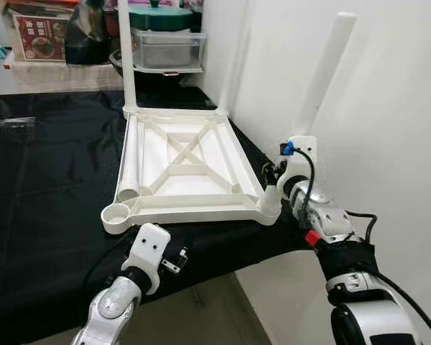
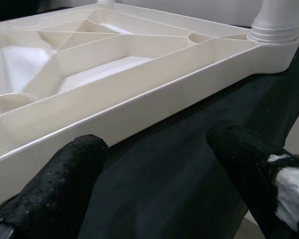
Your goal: Building children table
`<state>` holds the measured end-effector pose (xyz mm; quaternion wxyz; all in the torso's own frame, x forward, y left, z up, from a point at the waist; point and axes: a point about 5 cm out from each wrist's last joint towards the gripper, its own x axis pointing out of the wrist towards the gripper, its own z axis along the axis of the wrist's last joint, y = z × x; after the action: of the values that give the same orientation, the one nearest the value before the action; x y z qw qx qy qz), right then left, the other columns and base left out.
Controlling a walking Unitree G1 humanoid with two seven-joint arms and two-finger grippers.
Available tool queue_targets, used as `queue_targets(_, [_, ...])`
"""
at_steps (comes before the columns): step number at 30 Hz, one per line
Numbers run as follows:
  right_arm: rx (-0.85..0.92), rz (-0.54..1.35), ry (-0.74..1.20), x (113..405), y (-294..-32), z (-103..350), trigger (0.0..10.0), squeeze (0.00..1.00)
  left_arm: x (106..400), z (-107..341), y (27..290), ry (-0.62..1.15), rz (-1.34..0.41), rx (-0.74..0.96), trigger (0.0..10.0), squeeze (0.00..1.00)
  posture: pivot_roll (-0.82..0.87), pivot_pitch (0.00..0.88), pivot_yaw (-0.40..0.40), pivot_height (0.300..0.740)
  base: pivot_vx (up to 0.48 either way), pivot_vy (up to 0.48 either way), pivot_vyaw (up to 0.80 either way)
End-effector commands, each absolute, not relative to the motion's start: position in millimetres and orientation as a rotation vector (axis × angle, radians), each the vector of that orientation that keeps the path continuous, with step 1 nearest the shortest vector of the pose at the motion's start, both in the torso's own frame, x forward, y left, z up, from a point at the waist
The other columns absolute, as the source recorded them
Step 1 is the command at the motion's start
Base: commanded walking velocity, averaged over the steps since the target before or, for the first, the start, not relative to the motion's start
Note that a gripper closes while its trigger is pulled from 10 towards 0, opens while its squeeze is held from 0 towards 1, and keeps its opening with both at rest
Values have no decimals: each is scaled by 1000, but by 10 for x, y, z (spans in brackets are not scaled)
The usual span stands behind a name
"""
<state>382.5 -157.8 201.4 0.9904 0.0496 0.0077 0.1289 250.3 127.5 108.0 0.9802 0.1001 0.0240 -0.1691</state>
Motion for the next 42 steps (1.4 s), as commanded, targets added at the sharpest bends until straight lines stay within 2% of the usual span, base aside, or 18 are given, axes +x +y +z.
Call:
queue_targets(1, [97, 501, -93, 3725, -1362, 2225, 10000, 0, 2497, 1051, 1270, 59, -344, 206, 10000, 0, 41, 0, -146, 740, 0, 0, 0])
queue_targets(3, [37, 808, -120, 3476, -1222, 2270, 10000, 0, 2500, 1051, 1270, 59, -344, 207, 10000, 0, 41, 0, -147, 740, 0, 0, 0])
queue_targets(8, [-57, 978, -54, 3320, -1177, 2105, 9725, 0, 2503, 1052, 1262, 58, -345, 207, 10000, 0, 42, 0, -147, 740, 0, 0, 0])
queue_targets(9, [-82, 995, -33, 3303, -1179, 2036, 7529, 0, 2504, 1053, 1261, 57, -345, 207, 10000, 0, 42, 0, -147, 740, 0, 0, 0])
queue_targets(10, [-93, 1000, -14, 3301, -1182, 1979, 2549, 0, 2504, 1053, 1261, 57, -345, 207, 10000, 0, 42, 0, -147, 740, 0, 0, 0])
queue_targets(11, [-93, 1000, -14, 3301, -1182, 1979, 2549, 0, 2504, 1053, 1261, 57, -345, 207, 10000, 0, 42, 0, -147, 740, 0, 0, 0])
queue_targets(12, [-74, 918, 29, 3384, -1224, 1903, 0, 0, 2500, 1054, 1266, 58, -345, 208, 10000, 0, 48, 0, -144, 740, 0, 0, 0])
queue_targets(16, [-128, 695, 108, 3581, -1365, 1799, 0, 0, 2493, 1054, 1285, 60, -344, 211, 10000, 0, 47, 0, -141, 740, 0, 0, 0])
queue_targets(21, [-74, 47, 237, 3827, -1946, 1665, 0, 0, 2499, 1061, 1282, 59, -346, 213, 10000, 0, 47, 0, -141, 740, 0, 0, 0])
queue_targets(24, [-60, -119, 250, 3803, -2106, 1627, 0, 0, 2501, 1062, 1272, 58, -348, 211, 10000, 0, 47, 0, -141, 740, 0, 0, 0])
queue_targets(29, [-62, -150, 259, 3779, -2091, 1595, 0, 0, 2496, 1059, 1269, 60, -349, 211, 10000, 0, 46, 0, -140, 740, 0, 0, 0])
queue_targets(30, [-60, -100, 255, 3772, -1977, 1583, 10000, 0, 2492, 1057, 1269, 61, -350, 211, 10000, 0, 47, 0, -140, 740, 0, 0, 0])
queue_targets(32, [-24, -25, 222, 3771, -1837, 1610, 10000, 0, 2493, 1055, 1271, 62, -350, 212, 10000, 0, 46, 0, -140, 740, 0, 0, 0])
queue_targets(33, [3, 27, 197, 3768, -1745, 1635, 10000, 847, 2493, 1055, 1272, 62, -350, 212, 10000, 0, 46, 0, -140, 740, 0, 0, 0])
queue_targets(34, [30, 83, 165, 3773, -1680, 1680, 10000, 1000, 2496, 1056, 1272, 61, -350, 212, 10000, 0, 47, 0, -141, 740, 0, 0, 0])
queue_targets(37, [66, 162, 130, 3795, -1605, 1748, 10000, 1000, 2500, 1059, 1271, 60, -349, 211, 10000, 0, 47, 0, -144, 740, 0, 0, 0])
queue_targets(38, [83, 242, 86, 3801, -1538, 1832, 10000, 0, 2501, 1058, 1271, 60, -348, 211, 10000, 0, 46, 0, -145, 740, 0, 0, 0])
queue_targets(42, [123, 374, 19, 3786, -1420, 1968, 10000, 0, 2501, 1056, 1274, 60, -347, 209, 10000, 0, 45, 0, -145, 740, 0, 0, 0])
